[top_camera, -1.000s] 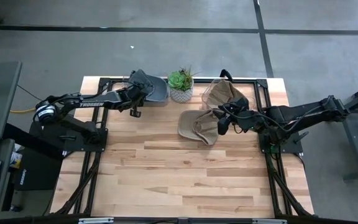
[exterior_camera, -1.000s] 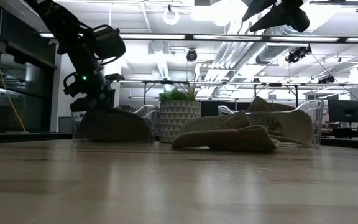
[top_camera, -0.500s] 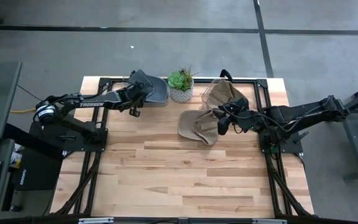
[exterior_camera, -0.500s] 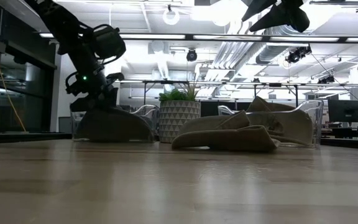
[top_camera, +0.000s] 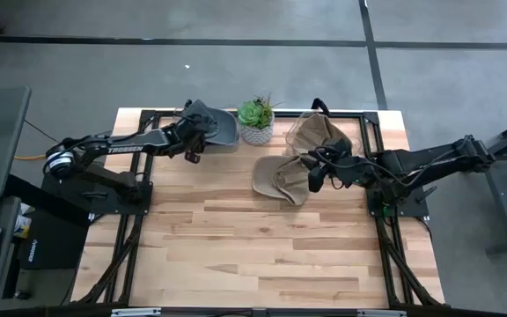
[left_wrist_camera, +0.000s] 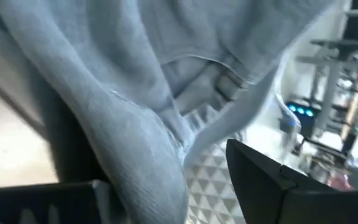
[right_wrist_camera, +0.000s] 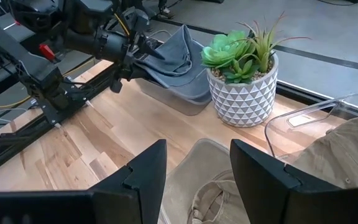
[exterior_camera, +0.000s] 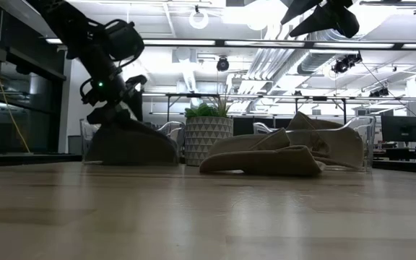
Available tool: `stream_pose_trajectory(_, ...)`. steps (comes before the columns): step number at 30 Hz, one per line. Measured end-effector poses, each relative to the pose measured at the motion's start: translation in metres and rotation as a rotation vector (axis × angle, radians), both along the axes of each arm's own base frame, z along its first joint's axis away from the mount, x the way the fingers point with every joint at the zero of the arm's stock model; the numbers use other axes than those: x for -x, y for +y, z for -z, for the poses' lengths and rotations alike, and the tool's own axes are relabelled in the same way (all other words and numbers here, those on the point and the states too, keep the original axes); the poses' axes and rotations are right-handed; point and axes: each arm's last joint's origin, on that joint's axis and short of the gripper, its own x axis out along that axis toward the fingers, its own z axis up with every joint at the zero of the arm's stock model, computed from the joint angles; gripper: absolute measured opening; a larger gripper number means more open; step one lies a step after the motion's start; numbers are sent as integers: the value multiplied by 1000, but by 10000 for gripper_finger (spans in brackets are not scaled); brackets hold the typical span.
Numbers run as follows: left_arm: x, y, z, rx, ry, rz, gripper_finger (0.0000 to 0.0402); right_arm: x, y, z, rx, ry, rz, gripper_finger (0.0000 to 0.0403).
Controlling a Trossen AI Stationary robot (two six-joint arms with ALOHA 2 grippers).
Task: Pick & Place hat
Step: Put the blue cap into the left transparent bin
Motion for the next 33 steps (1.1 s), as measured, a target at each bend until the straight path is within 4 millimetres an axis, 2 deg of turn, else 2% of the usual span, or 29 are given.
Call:
stream_pose_trajectory(11, 1, 0, -20, -147, -21, 77, 191, 0, 0, 0, 0, 0, 0, 172)
stream_pose_trajectory(25, 4, -2, -17, -115, 34, 108, 192, 0, 0, 0, 9, 6, -5, 172)
stream_pose_trajectory(33, 3, -3, -17, -81, 7, 155, 192, 0, 0, 0, 14, 10, -8, 172)
